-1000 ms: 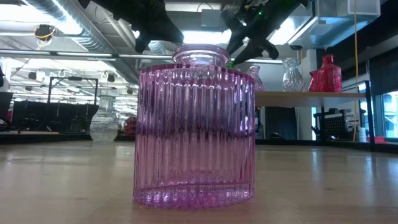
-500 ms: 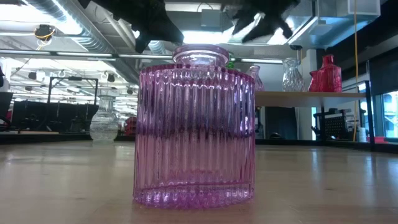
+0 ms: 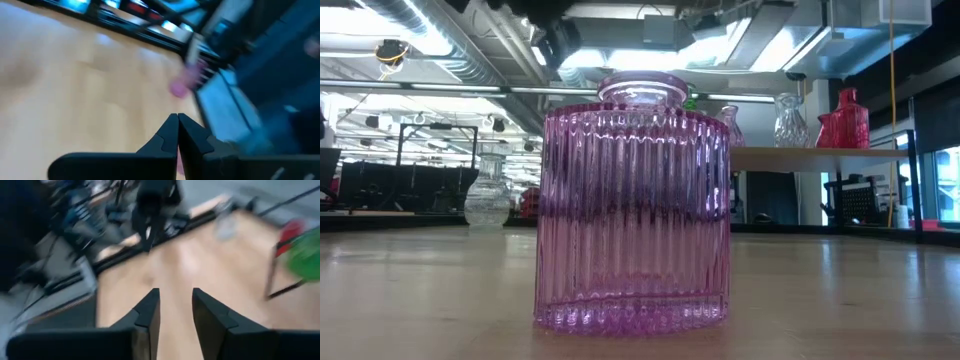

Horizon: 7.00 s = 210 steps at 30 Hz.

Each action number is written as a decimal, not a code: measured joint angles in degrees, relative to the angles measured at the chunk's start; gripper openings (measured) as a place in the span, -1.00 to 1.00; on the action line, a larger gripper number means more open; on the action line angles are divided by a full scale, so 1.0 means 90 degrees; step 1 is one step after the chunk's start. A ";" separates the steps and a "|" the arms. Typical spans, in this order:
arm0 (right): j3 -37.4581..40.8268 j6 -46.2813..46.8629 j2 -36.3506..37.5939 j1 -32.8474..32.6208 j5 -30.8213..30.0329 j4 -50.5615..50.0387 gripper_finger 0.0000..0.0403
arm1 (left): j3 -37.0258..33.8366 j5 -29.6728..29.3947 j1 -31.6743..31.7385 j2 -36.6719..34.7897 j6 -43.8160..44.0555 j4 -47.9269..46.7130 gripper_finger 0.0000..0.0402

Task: Sort vases onto shelf
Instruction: Put the right pink vase on the shelf aligned with the other pink vase

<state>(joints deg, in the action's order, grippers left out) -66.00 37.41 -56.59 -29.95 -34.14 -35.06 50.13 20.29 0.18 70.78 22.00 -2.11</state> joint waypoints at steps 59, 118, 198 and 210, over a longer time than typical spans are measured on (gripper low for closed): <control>-0.0005 0.2729 -0.3850 -0.2793 0.3015 -0.0123 0.29 | 0.0002 -0.3147 -0.1590 0.0044 0.0593 0.0284 -1.00; -0.2810 -0.1683 -0.2350 0.4957 0.2967 -0.4353 -0.56 | 0.0000 -0.3126 -0.1191 0.0044 0.0484 0.0310 -1.00; -0.2905 -0.2363 -0.3368 0.6972 0.3064 -0.2998 -0.56 | -0.0002 -0.2956 -0.1189 0.0044 0.0156 0.0277 -1.00; -0.2900 -0.2337 -0.3377 0.7135 0.3046 -0.2890 -0.56 | -0.0002 -0.2955 -0.1189 0.0045 0.0158 0.0279 -1.00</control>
<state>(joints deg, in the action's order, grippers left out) -92.09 16.38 -86.98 34.26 -6.73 -61.08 50.11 -6.30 -10.52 71.19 23.42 0.40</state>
